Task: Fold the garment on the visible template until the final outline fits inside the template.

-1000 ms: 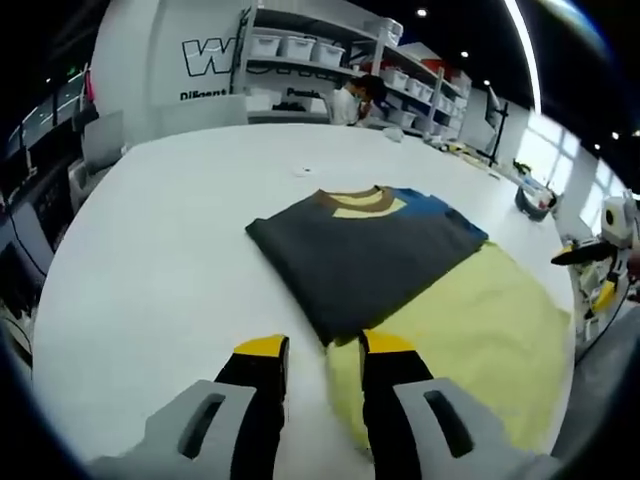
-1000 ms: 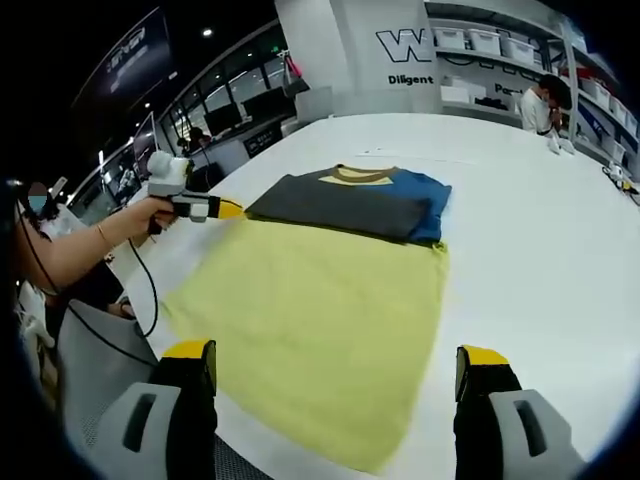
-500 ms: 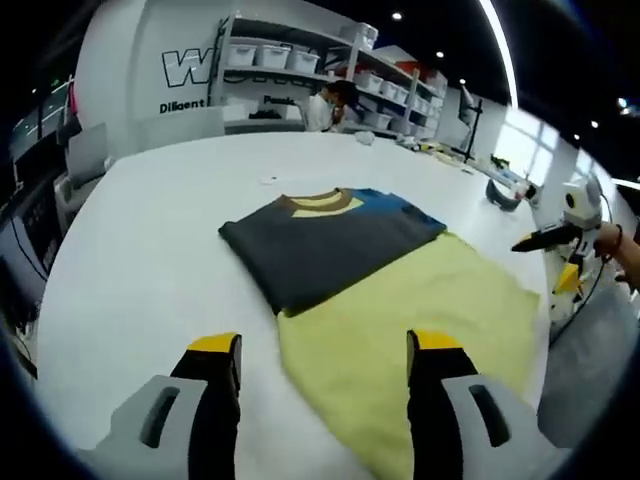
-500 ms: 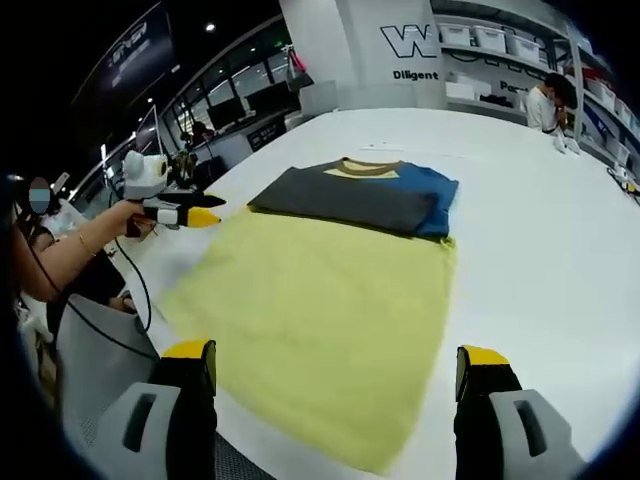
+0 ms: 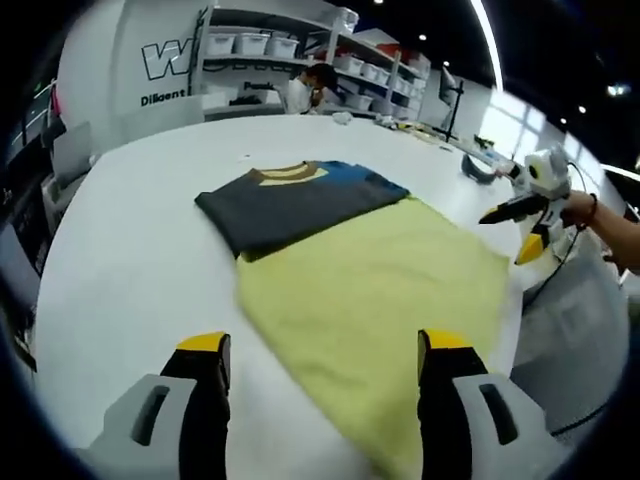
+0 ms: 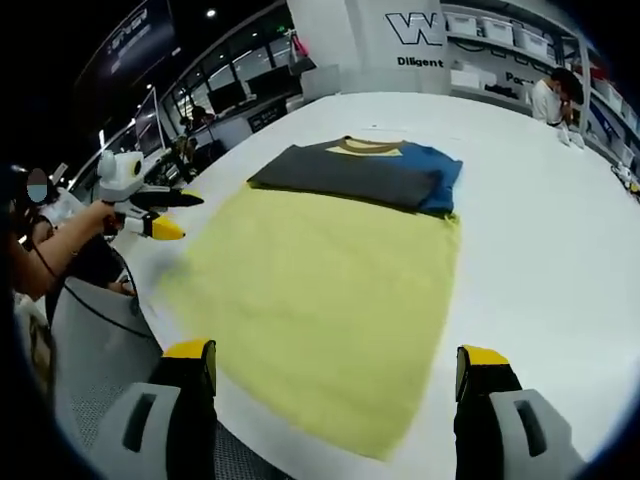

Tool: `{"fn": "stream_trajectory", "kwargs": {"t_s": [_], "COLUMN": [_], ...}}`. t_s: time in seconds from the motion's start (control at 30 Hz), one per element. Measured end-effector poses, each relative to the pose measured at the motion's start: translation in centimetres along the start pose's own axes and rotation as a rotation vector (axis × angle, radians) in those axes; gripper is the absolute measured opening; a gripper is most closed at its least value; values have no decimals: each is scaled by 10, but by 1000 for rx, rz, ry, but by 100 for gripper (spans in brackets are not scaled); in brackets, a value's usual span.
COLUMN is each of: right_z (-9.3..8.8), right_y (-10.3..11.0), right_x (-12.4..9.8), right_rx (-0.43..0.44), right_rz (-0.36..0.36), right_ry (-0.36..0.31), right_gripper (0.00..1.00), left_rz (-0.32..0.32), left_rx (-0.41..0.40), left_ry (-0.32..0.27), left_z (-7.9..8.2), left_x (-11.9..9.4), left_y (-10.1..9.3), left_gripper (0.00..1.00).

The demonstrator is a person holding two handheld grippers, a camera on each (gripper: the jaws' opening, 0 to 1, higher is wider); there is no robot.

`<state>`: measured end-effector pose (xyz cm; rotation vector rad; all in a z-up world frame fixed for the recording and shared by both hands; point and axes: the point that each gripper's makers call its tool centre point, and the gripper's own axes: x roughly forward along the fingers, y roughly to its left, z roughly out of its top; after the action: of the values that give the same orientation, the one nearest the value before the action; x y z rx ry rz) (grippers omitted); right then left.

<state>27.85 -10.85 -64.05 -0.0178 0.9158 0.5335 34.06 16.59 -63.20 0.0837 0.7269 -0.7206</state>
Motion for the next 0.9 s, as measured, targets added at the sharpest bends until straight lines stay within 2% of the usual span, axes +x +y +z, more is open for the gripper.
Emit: {"fn": "stream_trajectory", "kwargs": {"t_s": [0.2, 0.33, 0.6, 0.8, 0.9], "right_z": [-8, -15, -30, -33, -36], "right_y": [0, -1, -3, -6, -7], "right_x": [0, -2, -4, -6, -6], "right_rx": [-6, -11, -33, -32, -40], "right_rz": [-9, -10, -32, -47, -57], "right_ry": [12, 28, 64, 66, 72], "right_gripper": [99, 95, 87, 78, 75], "left_rz": [0, -20, 25, 88, 101], "left_rx": [2, -31, -14, 31, 17], "left_ry": [15, 25, 47, 92, 97], "left_z": [-12, -22, -35, -50, -55], "left_x": [-8, -13, -23, -29, -32], "left_y": [-13, -22, -23, -23, -26], "left_gripper": [74, 74, 71, 70, 66]}}
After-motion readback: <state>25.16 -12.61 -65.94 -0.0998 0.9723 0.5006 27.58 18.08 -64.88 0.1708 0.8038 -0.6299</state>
